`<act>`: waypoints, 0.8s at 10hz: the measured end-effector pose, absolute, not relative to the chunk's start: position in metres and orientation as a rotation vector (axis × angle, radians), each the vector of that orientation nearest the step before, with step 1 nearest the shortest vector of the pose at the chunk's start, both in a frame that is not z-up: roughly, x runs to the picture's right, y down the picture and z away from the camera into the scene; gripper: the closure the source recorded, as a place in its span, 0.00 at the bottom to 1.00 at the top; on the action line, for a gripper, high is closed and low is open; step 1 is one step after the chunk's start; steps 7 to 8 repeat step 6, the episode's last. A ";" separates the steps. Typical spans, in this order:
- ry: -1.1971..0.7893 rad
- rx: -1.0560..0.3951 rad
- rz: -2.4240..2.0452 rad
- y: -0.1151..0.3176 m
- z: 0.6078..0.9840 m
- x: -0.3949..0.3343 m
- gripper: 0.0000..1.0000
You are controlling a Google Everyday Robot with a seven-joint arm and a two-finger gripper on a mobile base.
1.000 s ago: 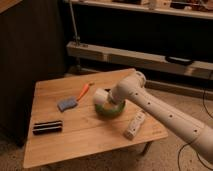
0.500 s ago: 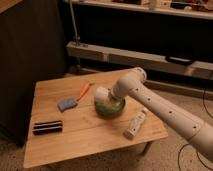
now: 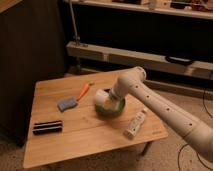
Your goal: Place the ceramic cup in the ceramic bowl
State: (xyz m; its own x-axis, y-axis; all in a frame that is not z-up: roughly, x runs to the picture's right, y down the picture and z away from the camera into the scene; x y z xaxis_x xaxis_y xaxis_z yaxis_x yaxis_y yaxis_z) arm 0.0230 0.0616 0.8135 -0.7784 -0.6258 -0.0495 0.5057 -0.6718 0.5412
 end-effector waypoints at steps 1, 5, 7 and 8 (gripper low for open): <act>-0.682 0.301 -2.388 0.063 0.814 0.023 0.30; -0.644 0.281 -2.391 0.064 0.811 0.029 0.30; -0.644 0.282 -2.392 0.064 0.811 0.028 0.30; -0.644 0.282 -2.392 0.064 0.811 0.028 0.30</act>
